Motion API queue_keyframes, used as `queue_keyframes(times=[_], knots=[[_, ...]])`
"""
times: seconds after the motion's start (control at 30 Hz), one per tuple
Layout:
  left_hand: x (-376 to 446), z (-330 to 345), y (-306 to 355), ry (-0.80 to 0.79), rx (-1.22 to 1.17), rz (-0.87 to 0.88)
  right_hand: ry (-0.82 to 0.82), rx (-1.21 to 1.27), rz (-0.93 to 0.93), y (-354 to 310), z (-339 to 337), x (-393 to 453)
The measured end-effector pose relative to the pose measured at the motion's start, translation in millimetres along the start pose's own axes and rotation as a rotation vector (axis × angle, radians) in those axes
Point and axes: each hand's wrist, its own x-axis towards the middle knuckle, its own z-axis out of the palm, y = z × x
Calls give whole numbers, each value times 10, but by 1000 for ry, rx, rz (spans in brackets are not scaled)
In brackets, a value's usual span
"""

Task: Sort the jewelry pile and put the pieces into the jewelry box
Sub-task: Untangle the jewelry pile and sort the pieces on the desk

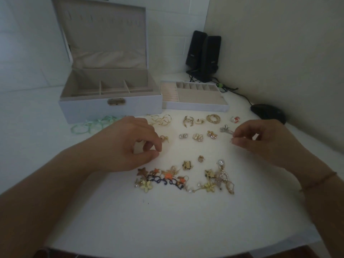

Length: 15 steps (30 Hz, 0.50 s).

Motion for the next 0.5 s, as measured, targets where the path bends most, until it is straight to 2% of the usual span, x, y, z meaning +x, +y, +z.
queue_keyframes(times=[0.13,0.27,0.4,0.5], knots=[[0,7,-4,-6,2,4,-3,-122,22,113,97,-16],[4,8,-9,-5,1,-6,29,-201,-218,102,95,-64],[4,5,-1,-6,-3,-5,-271,-30,-436,57,92,-181],[0,8,-2,-9,-1,-3,-321,-77,-471,93,104,-164]])
